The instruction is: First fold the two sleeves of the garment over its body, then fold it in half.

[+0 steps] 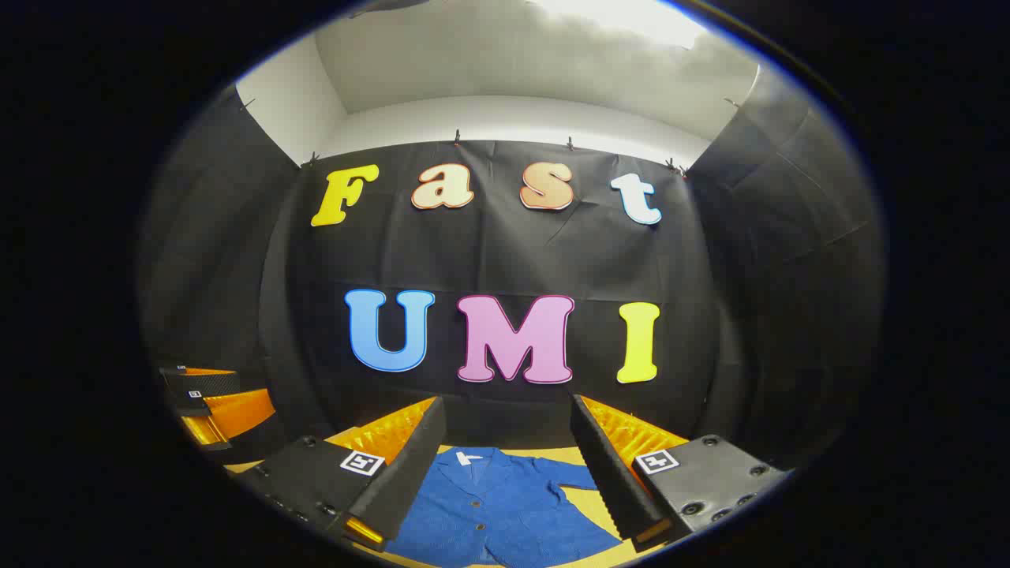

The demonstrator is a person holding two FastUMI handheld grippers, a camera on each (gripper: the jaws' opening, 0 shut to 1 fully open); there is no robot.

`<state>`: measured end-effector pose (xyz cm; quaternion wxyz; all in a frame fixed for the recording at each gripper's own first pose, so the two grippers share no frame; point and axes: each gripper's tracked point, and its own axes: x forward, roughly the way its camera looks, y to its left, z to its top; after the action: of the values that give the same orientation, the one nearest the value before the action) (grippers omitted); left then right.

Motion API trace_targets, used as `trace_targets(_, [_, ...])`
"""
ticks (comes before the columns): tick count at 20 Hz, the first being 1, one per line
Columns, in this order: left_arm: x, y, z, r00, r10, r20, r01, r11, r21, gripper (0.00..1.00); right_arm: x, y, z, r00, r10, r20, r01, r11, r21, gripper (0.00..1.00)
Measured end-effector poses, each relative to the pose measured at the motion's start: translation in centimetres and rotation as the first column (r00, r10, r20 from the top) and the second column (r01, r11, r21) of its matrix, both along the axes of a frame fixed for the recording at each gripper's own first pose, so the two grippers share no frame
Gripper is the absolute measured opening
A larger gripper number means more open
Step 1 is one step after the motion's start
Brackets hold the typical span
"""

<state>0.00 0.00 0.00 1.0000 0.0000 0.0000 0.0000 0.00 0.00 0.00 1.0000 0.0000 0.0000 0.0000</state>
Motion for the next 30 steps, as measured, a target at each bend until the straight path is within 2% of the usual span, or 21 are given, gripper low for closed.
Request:
trace_targets(6, [0.0, 0.4, -1.6, 1.0, 0.007, -0.029, -0.008, 1.0, -0.013, 0.82, 0.1, -0.4, -1.0, 0.999, -0.007, -0.037, 0.006, 1.0, -0.018, 0.96])
trace_targets(11, [2.2, 0.5, -1.9, 0.998, 0.042, -0.052, -0.043, 0.999, -0.013, 0.82, 2.3, -2.3, -1.5, 0.999, -0.005, -0.05, 0.004, 1.0, -0.011, 0.96])
trace_targets(15, [4.2, 0.9, -1.7, 0.991, 0.117, -0.062, -0.117, 0.993, 0.009, 0.82, 5.6, -3.9, -2.7, 0.997, 0.042, -0.066, -0.043, 0.999, -0.004, 0.96])
trace_targets(17, [5.0, 0.9, -1.8, 0.983, 0.168, -0.068, -0.167, 0.986, 0.019, 0.82, 7.4, -4.4, -3.8, 0.993, 0.08, -0.084, -0.08, 0.997, 0.003, 0.96])
trace_targets(18, [5.2, 0.8, -2.0, 0.979, 0.192, -0.072, -0.191, 0.981, 0.021, 0.82, 8.3, -4.8, -4.2, 0.992, 0.095, -0.087, -0.094, 0.996, 0.008, 0.99])
trace_targets(19, [5.4, 0.7, -2.2, 0.973, 0.216, -0.078, -0.214, 0.976, 0.026, 0.82, 9.1, -5.1, -4.5, 0.99, 0.108, -0.086, -0.107, 0.994, 0.016, 0.96])
trace_targets(20, [5.6, 0.7, -2.5, 0.967, 0.239, -0.084, -0.237, 0.971, 0.035, 0.82, 9.9, -5.4, -4.9, 0.988, 0.124, -0.09, -0.122, 0.992, 0.024, 1.0])
trace_targets(22, [5.9, 0.1, -2.2, 0.962, 0.262, -0.079, -0.259, 0.965, 0.047, 0.84, 10.9, -6.2, -5.7, 0.985, 0.138, -0.107, -0.135, 0.99, 0.035, 1.0])
trace_targets(24, [6.3, -1.1, -1.8, 0.969, 0.239, -0.067, -0.236, 0.971, 0.049, 0.82, 11.3, -7.4, -5.5, 0.988, 0.114, -0.103, -0.11, 0.993, 0.051, 0.96])
trace_targets(28, [7.3, -2.2, -2.3, 0.983, 0.173, -0.069, -0.169, 0.984, 0.06, 0.82, 10.5, -8.9, -4.7, 0.995, 0.06, -0.077, -0.056, 0.997, 0.046, 0.95])
trace_targets(30, [7.8, -2.2, -2.4, 0.986, 0.153, -0.068, -0.15, 0.988, 0.047, 0.82, 10.0, -9.6, -5.0, 0.996, 0.039, -0.081, -0.038, 0.999, 0.016, 0.99])
